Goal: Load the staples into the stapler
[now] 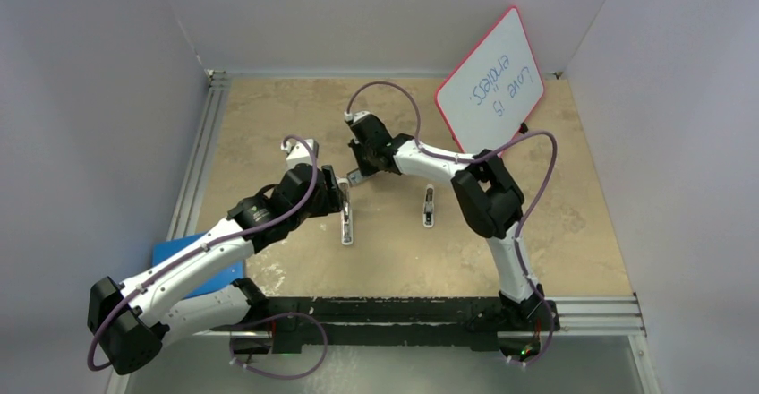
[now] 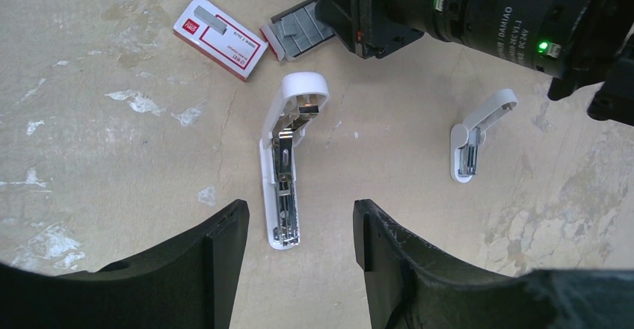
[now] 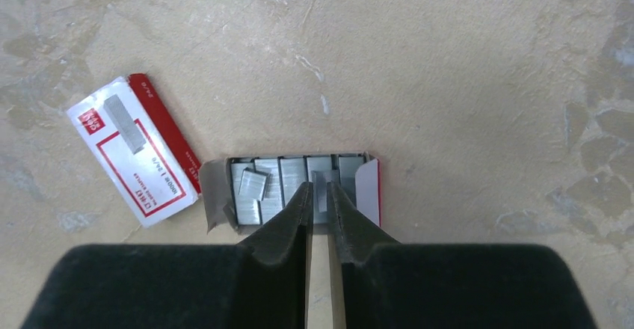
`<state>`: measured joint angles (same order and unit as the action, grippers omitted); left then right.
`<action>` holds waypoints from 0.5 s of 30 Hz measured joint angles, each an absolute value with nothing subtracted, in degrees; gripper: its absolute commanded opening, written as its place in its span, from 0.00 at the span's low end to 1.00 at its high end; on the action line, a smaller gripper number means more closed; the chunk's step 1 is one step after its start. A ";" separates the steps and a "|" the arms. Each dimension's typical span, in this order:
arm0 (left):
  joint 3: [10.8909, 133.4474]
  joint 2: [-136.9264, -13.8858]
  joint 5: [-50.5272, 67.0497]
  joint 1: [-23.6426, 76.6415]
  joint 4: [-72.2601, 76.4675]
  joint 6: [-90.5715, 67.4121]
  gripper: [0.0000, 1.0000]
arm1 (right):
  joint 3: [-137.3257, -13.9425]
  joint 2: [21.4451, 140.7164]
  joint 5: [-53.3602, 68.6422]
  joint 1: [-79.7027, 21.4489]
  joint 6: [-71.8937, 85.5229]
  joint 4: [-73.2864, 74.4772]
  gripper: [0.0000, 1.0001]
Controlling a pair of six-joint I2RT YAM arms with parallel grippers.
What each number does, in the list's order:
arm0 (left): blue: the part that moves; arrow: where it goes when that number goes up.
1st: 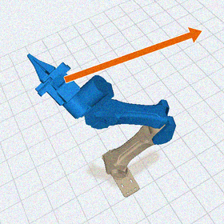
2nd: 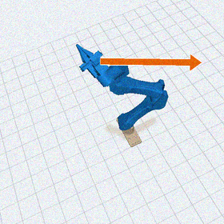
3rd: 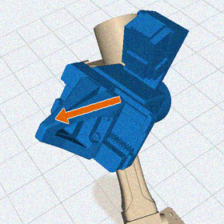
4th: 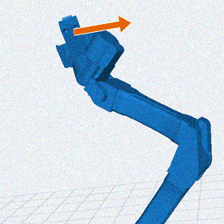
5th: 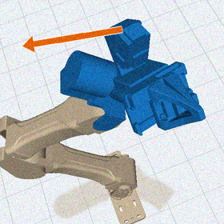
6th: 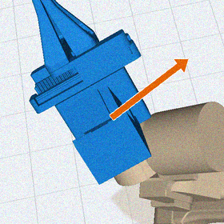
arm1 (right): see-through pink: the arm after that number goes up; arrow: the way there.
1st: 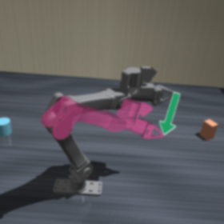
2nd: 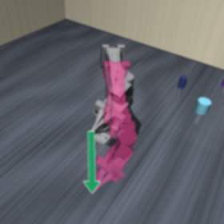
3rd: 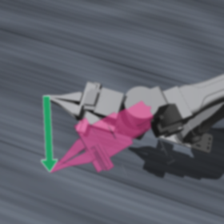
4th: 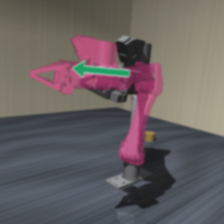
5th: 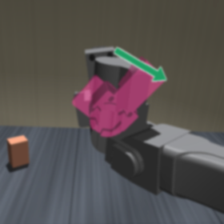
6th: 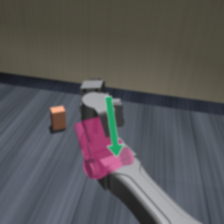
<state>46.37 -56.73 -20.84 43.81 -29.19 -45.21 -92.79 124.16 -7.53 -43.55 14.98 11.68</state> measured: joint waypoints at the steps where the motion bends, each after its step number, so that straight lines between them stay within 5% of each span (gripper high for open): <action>1: 46.37 -56.77 -20.80 43.81 -29.19 -45.21 0.53 | -92.53 123.76 -7.51 -43.55 15.22 11.68 0.12; 15: 46.37 -56.99 -20.75 43.77 -29.19 -45.23 0.53 | -97.08 124.07 -9.06 -43.55 16.45 9.76 0.14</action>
<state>46.37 -56.99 -20.75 43.77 -29.19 -45.23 -97.08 124.07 -9.06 -43.55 16.45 9.76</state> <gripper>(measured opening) 0.533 0.137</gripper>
